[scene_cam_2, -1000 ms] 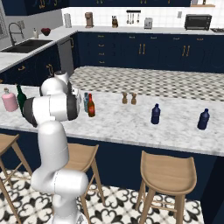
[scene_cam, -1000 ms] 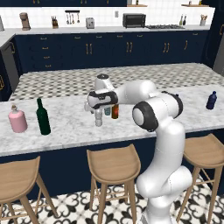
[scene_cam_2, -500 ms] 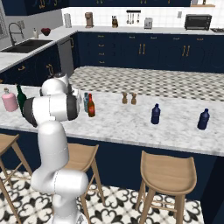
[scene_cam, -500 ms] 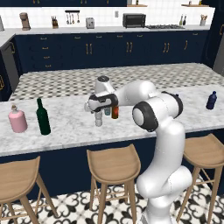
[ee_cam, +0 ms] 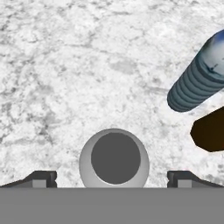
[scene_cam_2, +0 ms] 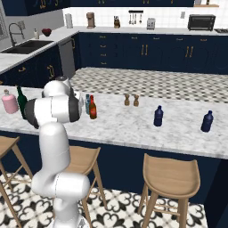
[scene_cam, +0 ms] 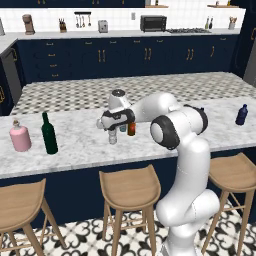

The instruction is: Move the plastic bottles in the middle to the plastics group, and the glass bottles in the middle to the glass group.

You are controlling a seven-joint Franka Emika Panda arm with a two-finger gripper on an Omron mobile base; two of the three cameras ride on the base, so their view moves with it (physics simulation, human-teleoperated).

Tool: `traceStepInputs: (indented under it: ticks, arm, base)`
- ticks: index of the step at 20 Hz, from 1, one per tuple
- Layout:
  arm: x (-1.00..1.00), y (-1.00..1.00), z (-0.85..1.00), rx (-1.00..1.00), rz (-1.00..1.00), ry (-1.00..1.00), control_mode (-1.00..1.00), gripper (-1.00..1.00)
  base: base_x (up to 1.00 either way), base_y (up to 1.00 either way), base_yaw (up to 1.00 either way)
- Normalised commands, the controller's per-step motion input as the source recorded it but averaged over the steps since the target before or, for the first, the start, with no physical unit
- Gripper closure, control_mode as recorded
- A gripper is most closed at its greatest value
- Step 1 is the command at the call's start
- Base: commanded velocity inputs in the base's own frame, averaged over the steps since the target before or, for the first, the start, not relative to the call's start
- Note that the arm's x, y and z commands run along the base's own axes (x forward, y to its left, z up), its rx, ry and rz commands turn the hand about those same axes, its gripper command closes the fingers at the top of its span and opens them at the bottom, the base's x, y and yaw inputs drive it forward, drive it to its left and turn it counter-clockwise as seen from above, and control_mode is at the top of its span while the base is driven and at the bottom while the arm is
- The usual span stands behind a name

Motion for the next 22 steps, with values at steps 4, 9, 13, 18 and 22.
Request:
traceStepInputs:
  ticks: [4,9,13,18,22]
  arm:
    - [0.00,0.00,0.00,0.00,0.00,0.00,-1.00,-1.00]
    - [0.00,0.00,0.00,0.00,0.00,0.00,-1.00,1.00]
    - [0.00,0.00,0.00,0.00,0.00,0.00,-1.00,1.00]
    - [-0.11,0.00,0.00,0.00,0.00,-0.01,-1.00,1.00]
    - [-0.82,-0.06,0.20,0.02,0.00,-0.08,-1.00,1.00]
  base:
    - [0.00,0.00,0.00]
    - [0.00,0.00,0.00]
    - [0.00,0.00,0.00]
    - [0.00,0.00,0.00]
    - [0.00,0.00,0.00]
